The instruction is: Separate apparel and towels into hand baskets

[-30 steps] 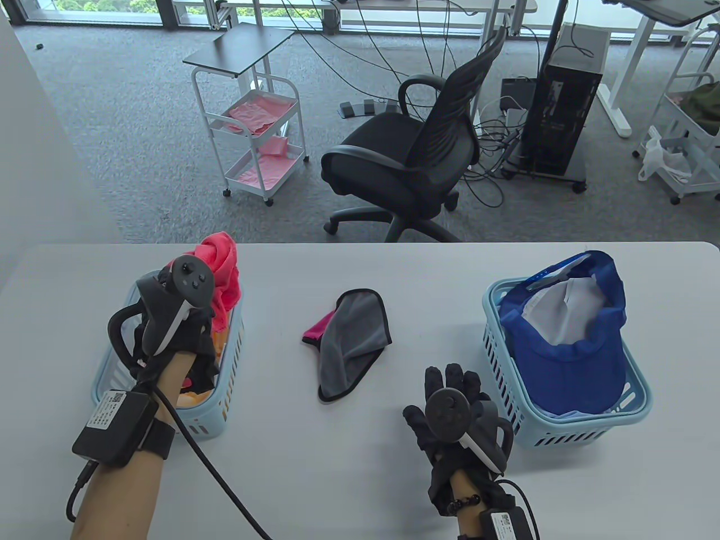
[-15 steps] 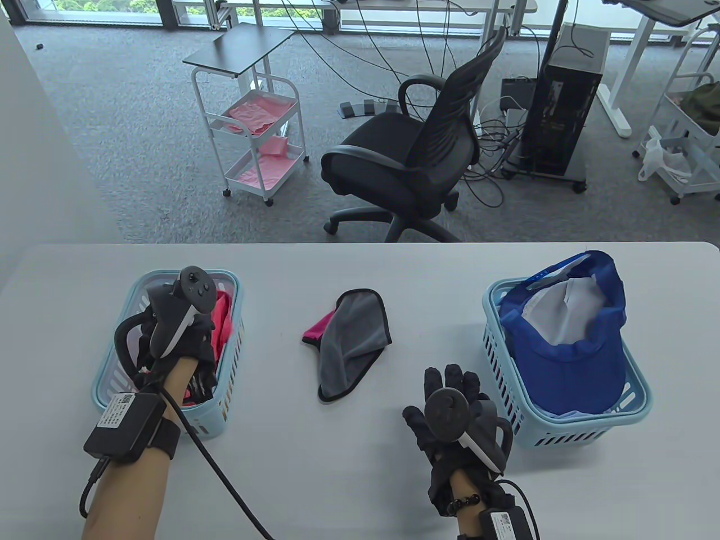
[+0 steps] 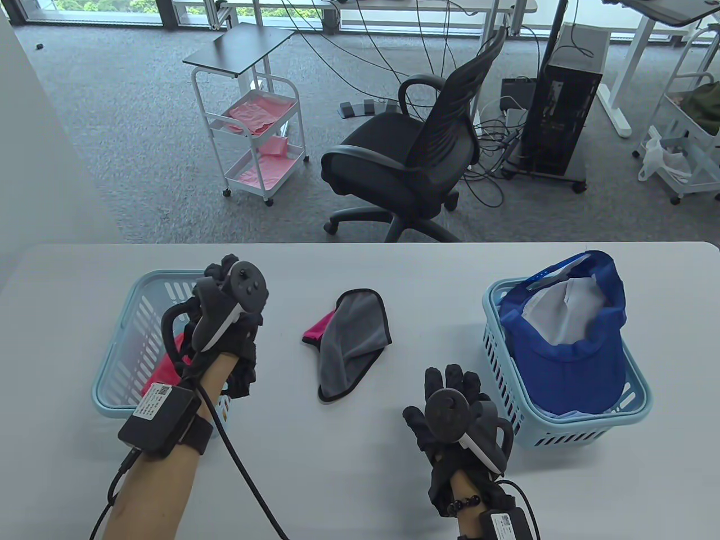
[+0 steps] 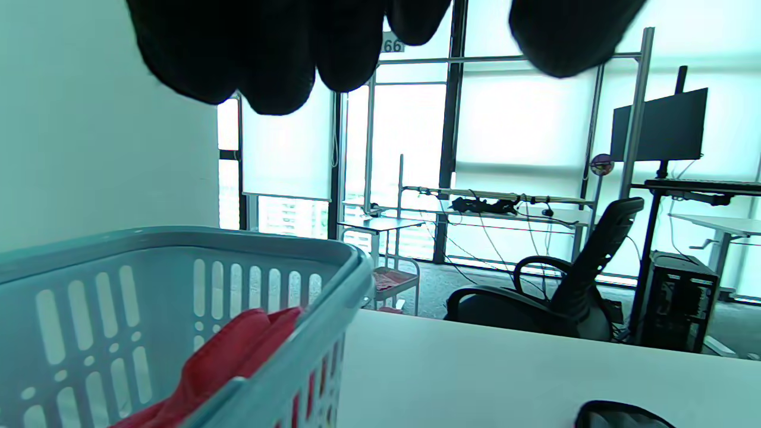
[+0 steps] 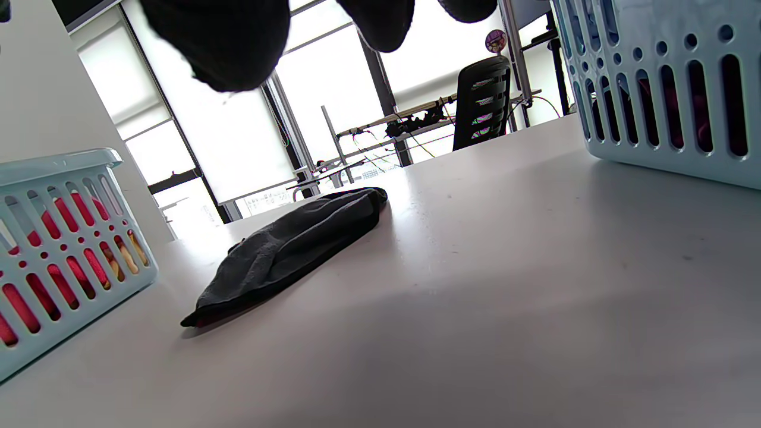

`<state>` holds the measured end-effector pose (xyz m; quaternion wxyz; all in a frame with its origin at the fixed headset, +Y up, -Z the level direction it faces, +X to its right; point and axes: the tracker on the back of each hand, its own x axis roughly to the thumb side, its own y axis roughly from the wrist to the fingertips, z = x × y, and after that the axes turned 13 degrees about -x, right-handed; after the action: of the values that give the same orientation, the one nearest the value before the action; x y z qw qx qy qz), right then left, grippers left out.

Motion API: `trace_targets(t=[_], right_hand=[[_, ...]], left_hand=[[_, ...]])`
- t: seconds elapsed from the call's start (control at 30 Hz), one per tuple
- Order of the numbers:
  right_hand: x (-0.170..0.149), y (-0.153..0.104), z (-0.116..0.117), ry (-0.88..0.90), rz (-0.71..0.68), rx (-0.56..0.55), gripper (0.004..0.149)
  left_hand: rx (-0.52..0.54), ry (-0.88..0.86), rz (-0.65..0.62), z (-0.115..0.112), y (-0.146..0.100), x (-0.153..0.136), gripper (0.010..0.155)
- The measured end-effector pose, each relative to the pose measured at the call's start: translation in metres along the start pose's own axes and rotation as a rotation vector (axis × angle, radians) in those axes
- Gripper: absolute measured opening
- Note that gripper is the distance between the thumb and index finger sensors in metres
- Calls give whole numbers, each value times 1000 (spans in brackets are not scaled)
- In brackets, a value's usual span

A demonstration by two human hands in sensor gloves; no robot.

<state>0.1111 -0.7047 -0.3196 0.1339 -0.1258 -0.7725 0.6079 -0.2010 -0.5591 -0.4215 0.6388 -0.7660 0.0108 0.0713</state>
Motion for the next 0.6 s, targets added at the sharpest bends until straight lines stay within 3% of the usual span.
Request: trace_targets(t=[0.3,0.6], right_hand=[[0,-1,-2,2,1,-3,80],[-1,-2,-3,5,6,-19,80]], left_hand=[[-124,114,-174,-39,18,68,89],[-260,211,-208,-102,59,92,90]])
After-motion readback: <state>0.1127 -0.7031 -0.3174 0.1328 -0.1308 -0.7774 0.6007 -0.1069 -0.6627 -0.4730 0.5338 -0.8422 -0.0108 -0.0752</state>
